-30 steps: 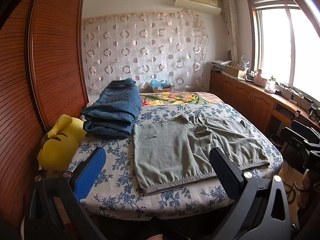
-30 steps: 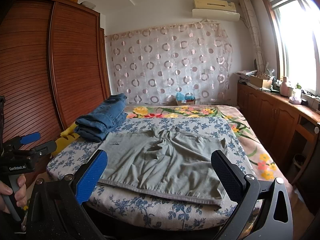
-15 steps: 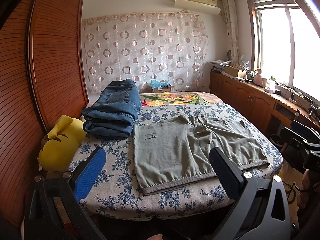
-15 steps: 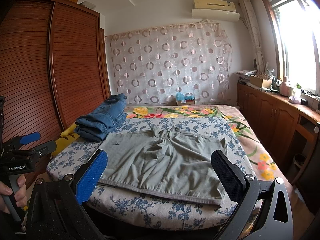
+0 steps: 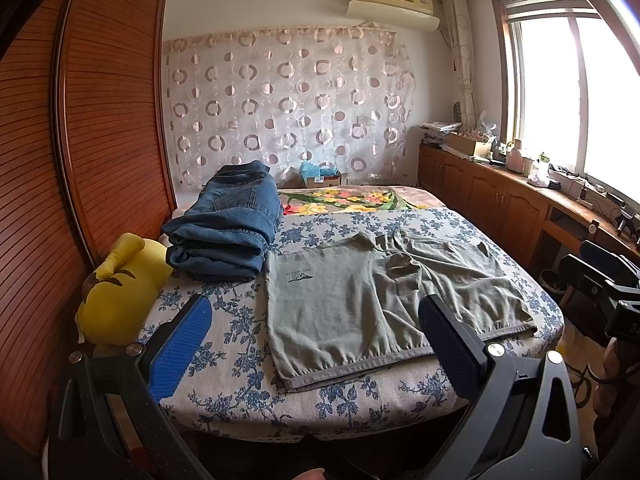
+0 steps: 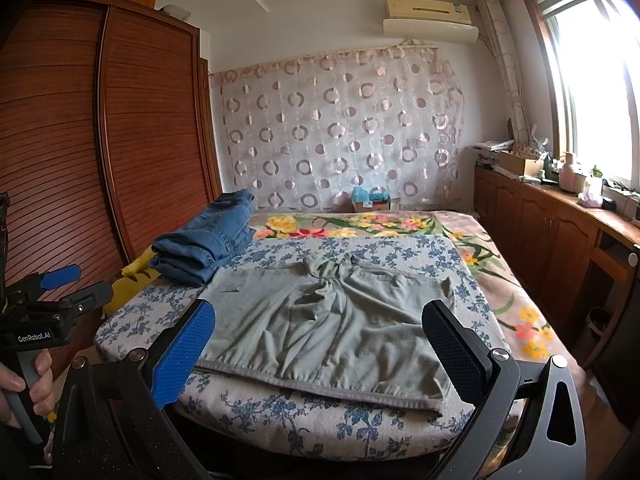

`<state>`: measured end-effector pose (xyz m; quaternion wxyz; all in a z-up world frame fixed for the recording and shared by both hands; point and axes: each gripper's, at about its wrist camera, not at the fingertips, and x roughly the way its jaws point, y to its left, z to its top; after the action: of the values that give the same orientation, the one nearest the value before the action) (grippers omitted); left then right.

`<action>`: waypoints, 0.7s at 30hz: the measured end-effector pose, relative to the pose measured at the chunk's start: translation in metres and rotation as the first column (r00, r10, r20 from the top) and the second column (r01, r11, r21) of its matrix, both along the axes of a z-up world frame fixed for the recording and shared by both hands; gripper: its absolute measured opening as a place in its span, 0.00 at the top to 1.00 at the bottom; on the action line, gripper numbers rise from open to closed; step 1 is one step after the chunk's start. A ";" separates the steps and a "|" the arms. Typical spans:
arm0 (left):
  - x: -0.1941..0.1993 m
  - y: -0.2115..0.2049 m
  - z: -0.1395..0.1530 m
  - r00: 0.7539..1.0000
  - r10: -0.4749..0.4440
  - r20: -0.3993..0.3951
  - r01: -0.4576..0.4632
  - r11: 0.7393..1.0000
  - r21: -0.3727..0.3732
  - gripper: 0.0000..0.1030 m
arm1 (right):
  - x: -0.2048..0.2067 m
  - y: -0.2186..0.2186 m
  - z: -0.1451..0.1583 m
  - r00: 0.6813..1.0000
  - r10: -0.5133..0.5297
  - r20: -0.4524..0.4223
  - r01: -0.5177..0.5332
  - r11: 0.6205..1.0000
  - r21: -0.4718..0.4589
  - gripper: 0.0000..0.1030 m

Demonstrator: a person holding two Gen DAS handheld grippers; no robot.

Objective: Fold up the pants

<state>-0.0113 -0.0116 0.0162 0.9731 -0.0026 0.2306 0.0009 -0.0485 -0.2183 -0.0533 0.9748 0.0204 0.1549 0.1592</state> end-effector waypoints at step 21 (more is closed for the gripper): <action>0.023 -0.002 -0.009 0.999 -0.013 -0.053 0.013 1.000 -0.014 0.00 | 0.009 -0.011 -0.014 0.999 0.006 -0.040 -0.006 1.000 0.006 0.00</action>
<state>0.0118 -0.0140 0.0068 0.9666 -0.0075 0.2562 -0.0069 -0.0391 -0.2289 -0.0675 0.9709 0.0261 0.1741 0.1623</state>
